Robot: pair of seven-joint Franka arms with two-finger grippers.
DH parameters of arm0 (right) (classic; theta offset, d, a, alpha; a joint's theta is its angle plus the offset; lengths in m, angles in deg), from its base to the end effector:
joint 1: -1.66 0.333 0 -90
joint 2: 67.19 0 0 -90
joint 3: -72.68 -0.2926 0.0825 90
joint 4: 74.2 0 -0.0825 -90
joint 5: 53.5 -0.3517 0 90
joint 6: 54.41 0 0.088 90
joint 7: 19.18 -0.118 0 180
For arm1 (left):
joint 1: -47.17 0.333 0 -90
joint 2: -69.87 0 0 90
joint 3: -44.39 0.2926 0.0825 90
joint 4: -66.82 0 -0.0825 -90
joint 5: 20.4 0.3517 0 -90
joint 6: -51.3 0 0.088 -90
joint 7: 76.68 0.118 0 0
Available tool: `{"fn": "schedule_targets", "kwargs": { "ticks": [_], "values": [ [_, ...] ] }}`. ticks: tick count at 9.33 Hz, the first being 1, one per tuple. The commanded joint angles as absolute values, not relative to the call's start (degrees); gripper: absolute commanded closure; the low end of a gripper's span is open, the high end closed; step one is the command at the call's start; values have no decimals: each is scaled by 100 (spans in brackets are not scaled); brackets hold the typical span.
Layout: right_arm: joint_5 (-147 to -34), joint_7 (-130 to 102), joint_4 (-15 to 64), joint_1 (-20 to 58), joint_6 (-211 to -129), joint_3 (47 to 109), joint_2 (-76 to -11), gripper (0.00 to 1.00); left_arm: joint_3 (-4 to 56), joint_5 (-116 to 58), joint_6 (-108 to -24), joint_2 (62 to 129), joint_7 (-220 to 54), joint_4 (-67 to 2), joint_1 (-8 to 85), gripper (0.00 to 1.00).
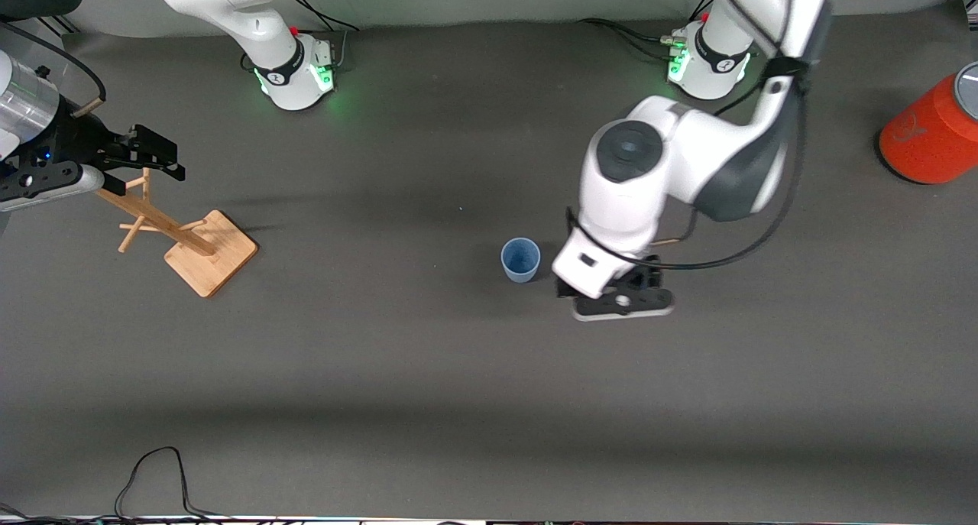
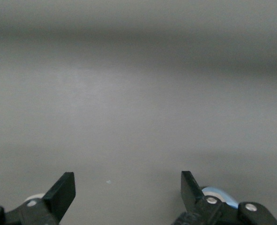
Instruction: Rotate and upright cup with both arms
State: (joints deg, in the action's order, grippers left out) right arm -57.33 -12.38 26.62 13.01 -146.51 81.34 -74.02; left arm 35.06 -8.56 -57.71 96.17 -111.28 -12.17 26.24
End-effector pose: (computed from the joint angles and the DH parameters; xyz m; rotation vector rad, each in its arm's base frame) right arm 0.4874 0.0268 0.5700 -3.0452 -0.2493 0.0479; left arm 0.5875 -0.3017 0.4372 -3.0663 -0.0528 -0.1961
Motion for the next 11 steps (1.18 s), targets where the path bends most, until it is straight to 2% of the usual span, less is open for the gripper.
{"fn": "schedule_targets", "kwargs": {
  "ticks": [1, 6, 9, 11],
  "values": [
    [-5614, -1416, 2547, 1361, -14634, 8173, -7361, 0, 3446, -1484, -4991, 9125, -9907, -1210, 3316, 0],
    [-5587, -1496, 2556, 1414, -14617, 8138, -7352, 0, 3481, -1802, -3723, 8299, -8839, -1455, 4346, 0],
    [-5587, -1513, 2538, 1405, -14599, 8138, -7361, 0, 3508, -1979, -4176, 7113, -8820, -2807, 4970, 0],
    [-5587, -1514, 2530, 1405, -14582, 8138, -7370, 0, 3508, -1891, -4125, 6839, -8837, -2915, 5033, 0]
  ]
}}
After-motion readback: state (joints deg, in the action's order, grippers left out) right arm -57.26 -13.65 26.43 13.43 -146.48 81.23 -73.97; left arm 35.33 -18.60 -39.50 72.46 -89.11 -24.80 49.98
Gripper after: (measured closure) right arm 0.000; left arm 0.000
